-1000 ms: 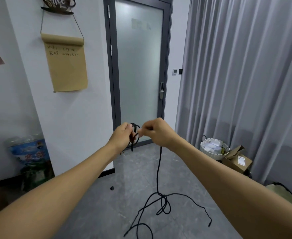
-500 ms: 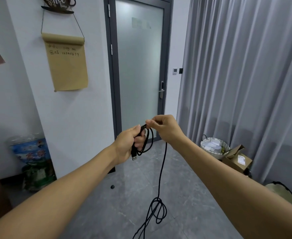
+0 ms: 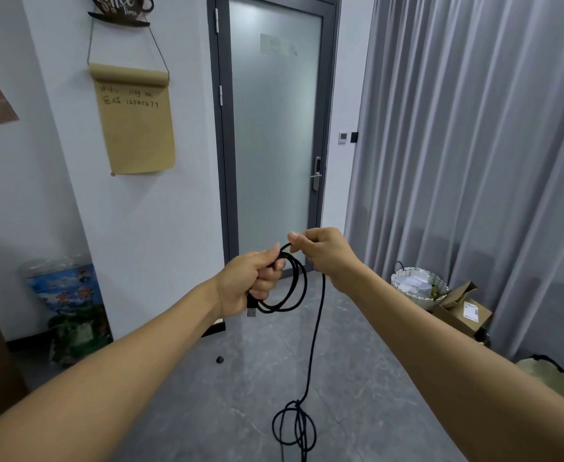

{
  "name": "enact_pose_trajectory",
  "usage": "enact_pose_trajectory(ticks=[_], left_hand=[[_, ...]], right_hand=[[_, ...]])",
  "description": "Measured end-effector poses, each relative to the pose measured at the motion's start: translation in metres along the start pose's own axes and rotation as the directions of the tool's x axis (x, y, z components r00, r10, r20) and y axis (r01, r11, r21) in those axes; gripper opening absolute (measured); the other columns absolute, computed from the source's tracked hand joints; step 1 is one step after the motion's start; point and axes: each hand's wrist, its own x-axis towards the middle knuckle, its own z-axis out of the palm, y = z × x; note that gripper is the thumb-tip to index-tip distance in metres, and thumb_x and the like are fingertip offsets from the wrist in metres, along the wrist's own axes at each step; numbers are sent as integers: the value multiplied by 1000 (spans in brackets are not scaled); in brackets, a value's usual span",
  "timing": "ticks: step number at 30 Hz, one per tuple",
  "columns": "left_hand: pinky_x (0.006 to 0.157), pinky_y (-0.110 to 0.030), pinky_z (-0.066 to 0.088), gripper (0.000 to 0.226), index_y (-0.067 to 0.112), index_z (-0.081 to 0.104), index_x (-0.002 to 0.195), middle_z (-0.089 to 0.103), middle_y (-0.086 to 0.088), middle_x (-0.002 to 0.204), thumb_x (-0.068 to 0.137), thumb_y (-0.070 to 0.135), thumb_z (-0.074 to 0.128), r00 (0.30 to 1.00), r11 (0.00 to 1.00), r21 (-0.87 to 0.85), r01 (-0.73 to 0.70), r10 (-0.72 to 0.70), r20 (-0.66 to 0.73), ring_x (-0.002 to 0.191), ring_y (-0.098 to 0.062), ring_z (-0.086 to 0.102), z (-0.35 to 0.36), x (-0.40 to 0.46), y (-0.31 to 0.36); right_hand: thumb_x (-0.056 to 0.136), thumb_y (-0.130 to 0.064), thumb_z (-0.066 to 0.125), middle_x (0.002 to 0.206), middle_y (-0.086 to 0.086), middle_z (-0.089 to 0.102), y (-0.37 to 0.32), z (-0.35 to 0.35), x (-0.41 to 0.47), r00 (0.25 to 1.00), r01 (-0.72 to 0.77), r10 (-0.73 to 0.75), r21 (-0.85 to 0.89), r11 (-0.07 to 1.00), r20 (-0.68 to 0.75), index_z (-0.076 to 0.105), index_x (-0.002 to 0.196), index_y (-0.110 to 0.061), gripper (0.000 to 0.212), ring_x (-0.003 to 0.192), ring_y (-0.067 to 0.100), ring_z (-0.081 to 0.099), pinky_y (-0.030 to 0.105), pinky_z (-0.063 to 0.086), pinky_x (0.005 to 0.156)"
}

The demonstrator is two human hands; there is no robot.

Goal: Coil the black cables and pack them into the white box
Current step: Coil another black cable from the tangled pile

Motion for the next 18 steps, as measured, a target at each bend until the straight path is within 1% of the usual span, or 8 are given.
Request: enact_pose_trajectory(ticks=[2, 5, 7, 9, 11, 13, 16, 18], left_hand=[[37, -14, 15, 37, 17, 39, 67, 24, 11, 49, 101, 34, 36, 999, 998, 57, 7, -5, -32, 38, -2, 17, -4, 0, -3], [35, -14, 14, 41, 19, 34, 62, 23, 11, 46, 101, 31, 38, 987, 996, 79, 44, -31, -155, 37, -3, 16, -11, 1, -6], [33, -13, 14, 42, 20, 31, 60, 23, 12, 43, 100, 29, 39, 966, 998, 36, 43, -32, -258, 34, -3, 16, -19, 1, -6], [31, -13, 14, 41, 20, 30, 60, 24, 12, 40, 101, 26, 39, 935, 999, -48, 14, -30, -354, 31, -3, 16, -29, 2, -6], [31, -13, 12, 41, 20, 31, 60, 25, 11, 39, 100, 23, 40, 885, 990, -136, -34, -33, -464, 30, -3, 17, -39, 3, -6], [32, -13, 12, 40, 19, 32, 60, 27, 11, 36, 99, 21, 41, 808, 976, -202, -87, -50, -587, 28, -3, 18, -49, 4, -7], [30, -12, 12, 35, 17, 33, 61, 27, 11, 32, 96, 17, 39, 692, 951, -272, -144, -99, -715, 25, -4, 18, -65, 5, -6], [30, -12, 12, 32, 17, 33, 62, 26, 12, 31, 94, 14, 38, 644, 954, -258, -154, -102, -759, 25, -4, 18, -72, 4, -4]], right_hand=[[88, -38, 62, 55, -1, 34, 8, -3, -1, 999, -33, 34, -19, 999, 25, 66, 69, -14, 30, 49, 12, 25, 25, 23, 48], [88, -33, 63, 59, 1, 42, 22, -8, -4, 998, -64, 64, -25, 998, 20, 67, 69, -12, 29, 52, 11, 32, 22, 29, 50], [89, -28, 62, 57, -2, 44, 33, -14, -6, 997, -82, 81, -25, 996, -19, 66, 69, -10, 28, 52, 9, 34, 18, 29, 50], [90, -25, 62, 54, -5, 44, 44, -22, -8, 991, -116, 114, -20, 993, -68, 65, 68, -10, 26, 51, 9, 33, 18, 27, 48], [90, -25, 62, 55, -1, 41, 55, -30, -10, 981, -160, 155, -39, 986, -117, 66, 69, -10, 25, 52, 13, 29, 21, 25, 49], [89, -25, 63, 56, 1, 40, 62, -35, -10, 966, -208, 192, -78, 975, -175, 68, 73, -8, 24, 52, 13, 29, 23, 25, 49], [87, -25, 65, 55, -1, 46, 70, -38, -9, 944, -255, 216, -135, 958, -248, 70, 82, -6, 20, 50, 11, 37, 21, 31, 49], [87, -22, 66, 58, -2, 52, 73, -39, -6, 935, -253, 198, -160, 954, -295, 70, 84, -8, 15, 54, 10, 43, 21, 35, 50]])
